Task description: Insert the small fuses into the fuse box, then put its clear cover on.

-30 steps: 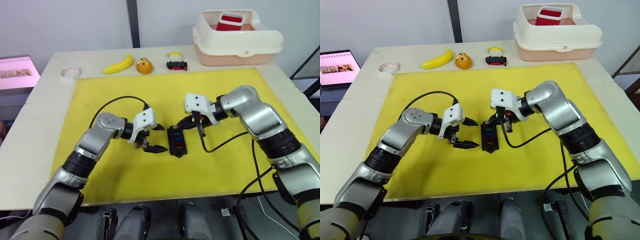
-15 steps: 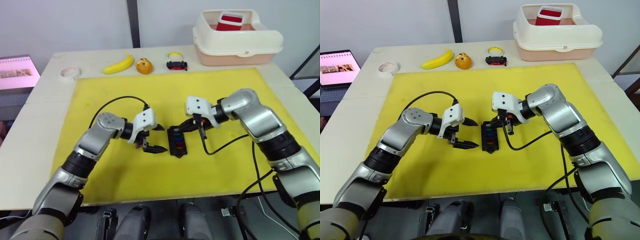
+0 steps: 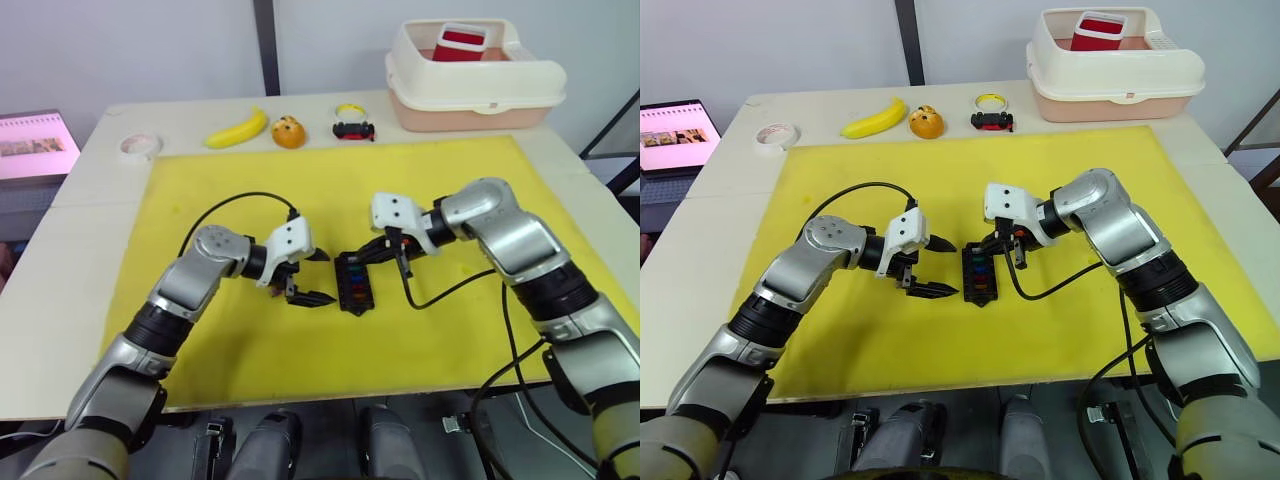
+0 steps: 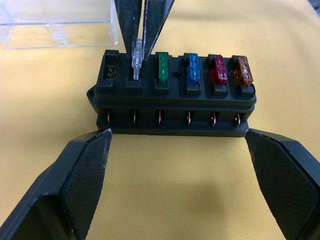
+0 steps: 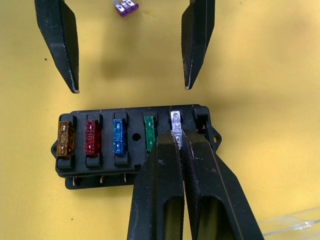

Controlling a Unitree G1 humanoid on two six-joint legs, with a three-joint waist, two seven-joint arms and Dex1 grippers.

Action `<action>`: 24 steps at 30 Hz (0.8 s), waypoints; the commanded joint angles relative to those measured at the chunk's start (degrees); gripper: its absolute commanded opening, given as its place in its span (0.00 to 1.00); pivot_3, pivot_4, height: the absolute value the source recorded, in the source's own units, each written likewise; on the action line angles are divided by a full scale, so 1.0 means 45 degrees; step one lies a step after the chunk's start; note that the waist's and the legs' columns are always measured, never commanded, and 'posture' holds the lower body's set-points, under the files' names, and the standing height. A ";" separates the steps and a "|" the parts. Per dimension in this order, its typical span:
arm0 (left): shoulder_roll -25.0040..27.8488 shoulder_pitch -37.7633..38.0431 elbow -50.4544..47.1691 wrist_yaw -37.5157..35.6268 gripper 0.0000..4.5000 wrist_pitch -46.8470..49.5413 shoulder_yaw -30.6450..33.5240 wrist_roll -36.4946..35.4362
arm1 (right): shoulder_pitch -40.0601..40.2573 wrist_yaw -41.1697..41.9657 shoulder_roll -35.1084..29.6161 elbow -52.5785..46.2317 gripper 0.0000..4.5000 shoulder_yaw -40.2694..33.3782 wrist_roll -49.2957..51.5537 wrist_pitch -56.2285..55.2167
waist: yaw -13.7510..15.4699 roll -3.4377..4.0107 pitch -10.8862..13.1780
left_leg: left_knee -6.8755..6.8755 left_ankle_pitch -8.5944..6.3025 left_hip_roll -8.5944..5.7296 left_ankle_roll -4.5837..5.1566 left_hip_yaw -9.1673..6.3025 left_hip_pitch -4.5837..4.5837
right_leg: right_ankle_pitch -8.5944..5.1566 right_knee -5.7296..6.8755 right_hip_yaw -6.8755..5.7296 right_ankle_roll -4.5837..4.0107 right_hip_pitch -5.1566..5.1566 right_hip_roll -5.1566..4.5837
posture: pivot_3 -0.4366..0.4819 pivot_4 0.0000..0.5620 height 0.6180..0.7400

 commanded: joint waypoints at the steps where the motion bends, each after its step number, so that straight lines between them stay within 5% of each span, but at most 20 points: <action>1: -0.0026 -0.0005 -0.0504 0.0064 0.99 -0.0087 0.0028 -0.0002 | -0.0254 0.0093 0.0054 0.0063 0.00 -0.0243 -0.0182 -0.0342 | 0.0001 0.0000 0.0000 | 0.0000 0.0000 0.0000 0.0000 0.0000 0.0000 | 0.0000 0.0000 0.0000 0.0000 0.0000 0.0000 | 0.48 0.27 1.00; 24: -0.0073 0.0277 -0.0911 0.0358 0.99 0.0141 0.0045 -0.0094 | -0.0604 0.0677 0.0459 0.1300 0.00 -0.0085 -0.0690 -0.0641 | -0.0004 0.0000 -0.0002 | 0.0003 0.0001 0.0000 -0.0001 -0.0001 0.0003 | 0.0001 0.0001 0.0000 0.0000 0.0006 0.0001 | 0.48 0.27 1.00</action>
